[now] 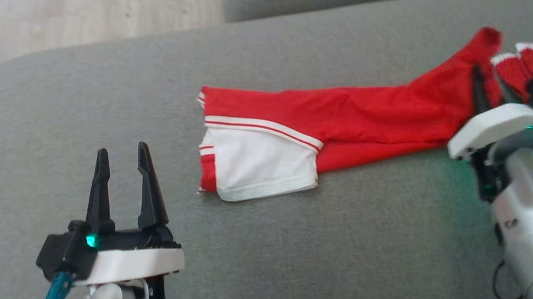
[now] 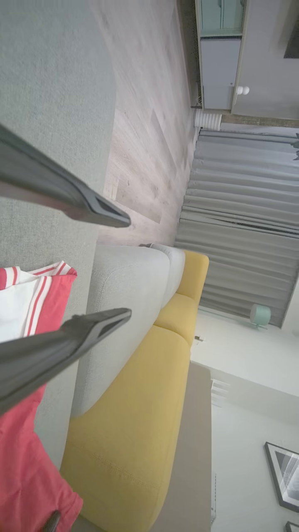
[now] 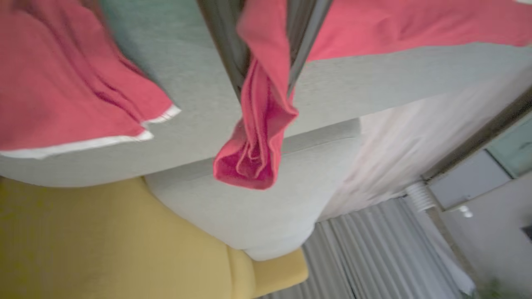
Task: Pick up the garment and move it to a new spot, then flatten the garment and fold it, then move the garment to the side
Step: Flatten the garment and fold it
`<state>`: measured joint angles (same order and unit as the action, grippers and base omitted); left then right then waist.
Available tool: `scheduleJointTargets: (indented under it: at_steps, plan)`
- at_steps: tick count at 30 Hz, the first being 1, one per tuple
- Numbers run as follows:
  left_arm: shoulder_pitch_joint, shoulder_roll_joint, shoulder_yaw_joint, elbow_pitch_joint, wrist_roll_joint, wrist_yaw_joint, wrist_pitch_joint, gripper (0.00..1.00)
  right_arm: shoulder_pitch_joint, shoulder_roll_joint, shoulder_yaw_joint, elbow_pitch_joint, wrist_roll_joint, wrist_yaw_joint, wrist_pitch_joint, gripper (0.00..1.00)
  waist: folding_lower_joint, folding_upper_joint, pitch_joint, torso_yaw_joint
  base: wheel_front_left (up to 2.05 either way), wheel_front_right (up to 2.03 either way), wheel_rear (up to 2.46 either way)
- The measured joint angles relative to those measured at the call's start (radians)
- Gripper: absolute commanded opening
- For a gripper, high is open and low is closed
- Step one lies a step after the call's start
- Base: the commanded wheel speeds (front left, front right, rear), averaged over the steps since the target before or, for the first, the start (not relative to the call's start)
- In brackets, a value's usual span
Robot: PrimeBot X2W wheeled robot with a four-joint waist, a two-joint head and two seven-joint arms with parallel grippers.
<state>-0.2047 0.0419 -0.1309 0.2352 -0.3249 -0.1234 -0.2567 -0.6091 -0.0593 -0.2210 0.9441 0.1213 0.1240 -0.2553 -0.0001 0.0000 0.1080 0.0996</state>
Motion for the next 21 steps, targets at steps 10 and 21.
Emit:
scheduleJointTargets:
  at_steps: [10, 21]
  plan:
    - [0.054, 0.001, -0.008, -0.002, -0.006, 0.001, 0.000, 1.00, 0.005, 0.000, 0.343, -0.003, 0.292, 0.000, 0.000, 0.00, -0.0001, 0.0000, -0.069, 0.128, 0.00, 0.00, 0.00]
    - [0.061, 0.002, -0.077, 0.003, -0.047, 0.002, 0.000, 1.00, -0.018, -0.001, 0.525, 0.069, 0.494, 0.000, 0.000, 0.00, 0.0000, 0.0000, -0.058, 0.328, 0.00, 0.00, 0.00]
